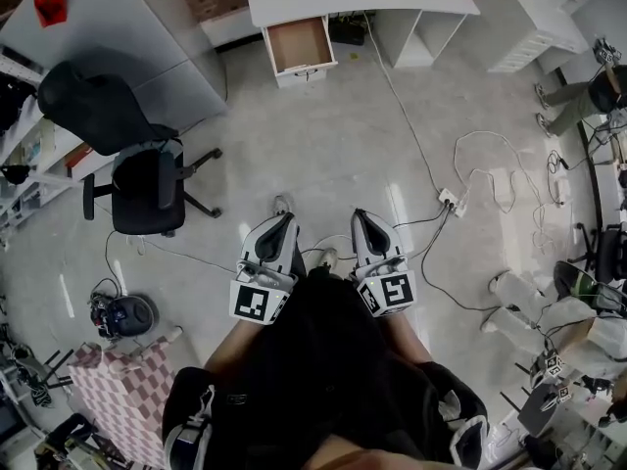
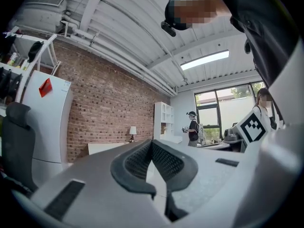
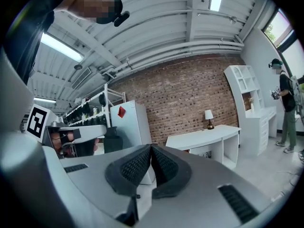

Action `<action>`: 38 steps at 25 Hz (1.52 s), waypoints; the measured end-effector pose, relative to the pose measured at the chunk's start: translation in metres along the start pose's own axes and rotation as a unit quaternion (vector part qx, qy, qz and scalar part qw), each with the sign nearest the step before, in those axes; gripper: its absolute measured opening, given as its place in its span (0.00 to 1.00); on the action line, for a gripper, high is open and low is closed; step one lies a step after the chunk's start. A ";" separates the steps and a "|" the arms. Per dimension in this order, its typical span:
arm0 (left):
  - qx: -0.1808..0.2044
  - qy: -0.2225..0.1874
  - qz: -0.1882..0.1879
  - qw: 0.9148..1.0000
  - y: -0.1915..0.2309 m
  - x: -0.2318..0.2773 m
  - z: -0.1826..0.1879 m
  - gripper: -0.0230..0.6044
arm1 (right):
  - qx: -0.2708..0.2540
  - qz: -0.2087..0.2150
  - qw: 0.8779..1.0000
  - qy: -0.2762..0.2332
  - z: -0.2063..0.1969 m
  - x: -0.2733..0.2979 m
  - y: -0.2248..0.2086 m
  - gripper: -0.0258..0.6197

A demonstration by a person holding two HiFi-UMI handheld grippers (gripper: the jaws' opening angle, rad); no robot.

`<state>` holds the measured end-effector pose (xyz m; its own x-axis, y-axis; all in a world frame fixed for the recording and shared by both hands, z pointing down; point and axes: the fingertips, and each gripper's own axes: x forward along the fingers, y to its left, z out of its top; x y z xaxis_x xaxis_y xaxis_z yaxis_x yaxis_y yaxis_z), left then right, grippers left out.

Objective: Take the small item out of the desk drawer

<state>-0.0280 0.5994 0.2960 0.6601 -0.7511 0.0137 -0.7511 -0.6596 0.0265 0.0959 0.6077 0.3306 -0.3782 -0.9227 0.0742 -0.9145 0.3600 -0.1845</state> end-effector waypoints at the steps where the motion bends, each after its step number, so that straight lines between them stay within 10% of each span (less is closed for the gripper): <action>1: -0.003 -0.001 -0.003 1.000 0.002 0.007 -0.002 0.05 | 0.002 -0.002 1.000 0.003 -0.002 0.004 -0.004 0.08; 7: -0.010 0.037 -0.022 0.999 0.023 0.065 -0.024 0.05 | -0.001 -0.008 1.000 0.018 -0.005 0.051 -0.038 0.08; 19: -0.032 -0.035 -0.026 0.999 0.169 0.223 0.016 0.05 | -0.037 -0.035 0.998 0.028 0.049 0.226 -0.105 0.08; 38: -0.042 -0.004 0.137 0.990 0.383 0.308 -0.011 0.05 | -0.071 0.057 0.993 0.073 0.047 0.486 -0.159 0.08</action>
<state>-0.1127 0.1157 0.3212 0.4310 -0.9020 0.0242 -0.8984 -0.4265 0.1050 0.0641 0.0955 0.3500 -0.4879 -0.8485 0.2047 -0.8716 0.4865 -0.0606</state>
